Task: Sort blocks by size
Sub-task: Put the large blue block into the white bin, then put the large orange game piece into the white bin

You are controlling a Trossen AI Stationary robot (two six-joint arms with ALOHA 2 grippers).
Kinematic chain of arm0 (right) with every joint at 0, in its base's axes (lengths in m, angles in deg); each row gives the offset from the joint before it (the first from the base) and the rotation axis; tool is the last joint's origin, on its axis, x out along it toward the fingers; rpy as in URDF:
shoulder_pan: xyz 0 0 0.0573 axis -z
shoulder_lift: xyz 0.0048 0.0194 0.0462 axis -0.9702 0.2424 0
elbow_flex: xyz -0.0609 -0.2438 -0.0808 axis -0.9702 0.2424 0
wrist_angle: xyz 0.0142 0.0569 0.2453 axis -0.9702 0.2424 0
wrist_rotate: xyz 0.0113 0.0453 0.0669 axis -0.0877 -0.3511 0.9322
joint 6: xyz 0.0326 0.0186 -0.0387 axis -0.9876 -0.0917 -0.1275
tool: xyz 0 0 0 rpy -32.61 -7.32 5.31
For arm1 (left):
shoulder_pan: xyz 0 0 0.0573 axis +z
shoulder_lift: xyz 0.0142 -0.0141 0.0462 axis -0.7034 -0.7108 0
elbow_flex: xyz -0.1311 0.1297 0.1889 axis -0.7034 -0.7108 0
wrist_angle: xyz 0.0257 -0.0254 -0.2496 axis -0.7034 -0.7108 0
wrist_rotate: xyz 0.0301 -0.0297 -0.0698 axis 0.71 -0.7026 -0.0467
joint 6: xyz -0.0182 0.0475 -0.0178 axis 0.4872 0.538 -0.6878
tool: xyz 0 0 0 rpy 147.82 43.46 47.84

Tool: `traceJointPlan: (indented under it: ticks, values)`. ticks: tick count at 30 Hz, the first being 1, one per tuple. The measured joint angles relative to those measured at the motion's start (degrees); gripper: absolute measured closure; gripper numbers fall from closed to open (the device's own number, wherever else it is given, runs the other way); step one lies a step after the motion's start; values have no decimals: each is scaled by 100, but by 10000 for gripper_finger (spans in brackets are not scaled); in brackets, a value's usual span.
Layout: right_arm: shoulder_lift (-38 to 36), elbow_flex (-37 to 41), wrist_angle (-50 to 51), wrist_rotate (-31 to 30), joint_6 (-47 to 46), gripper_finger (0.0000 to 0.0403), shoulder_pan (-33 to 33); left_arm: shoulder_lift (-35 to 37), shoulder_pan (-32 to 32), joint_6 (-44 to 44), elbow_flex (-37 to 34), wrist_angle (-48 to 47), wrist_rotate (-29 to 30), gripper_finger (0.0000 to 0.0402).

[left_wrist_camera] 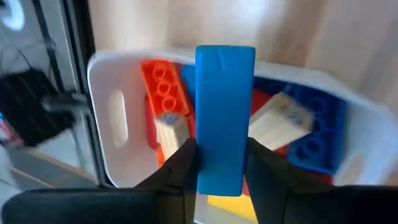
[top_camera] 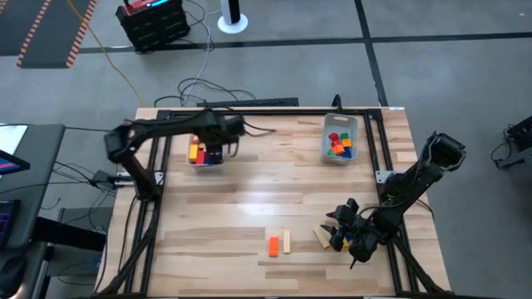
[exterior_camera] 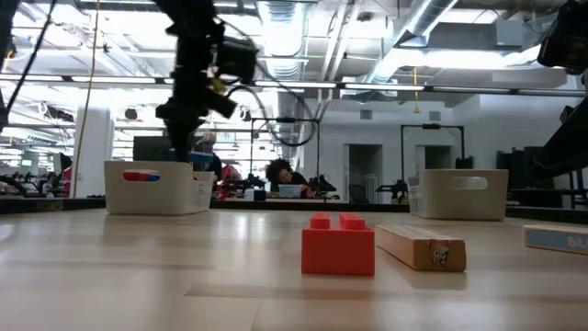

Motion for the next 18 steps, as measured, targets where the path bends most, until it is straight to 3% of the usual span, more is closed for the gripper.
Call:
traceJointPlan:
  ticks: [5, 10, 14, 18]
  values:
    - [0, 0, -18, -70, 0, 154, -1, 518, 462, -269, -754, 375, -4, 223]
    - [0, 0, -5, -128, 36, 154, 4, 788, 474, -315, -777, 323, -17, 170]
    - [0, 0, 3, -159, 143, 154, 54, 931, -1, -359, -638, 558, -279, 165]
    - [0, 0, 0, -164, 201, 154, 120, 919, -942, -553, -685, 1355, -776, 167]
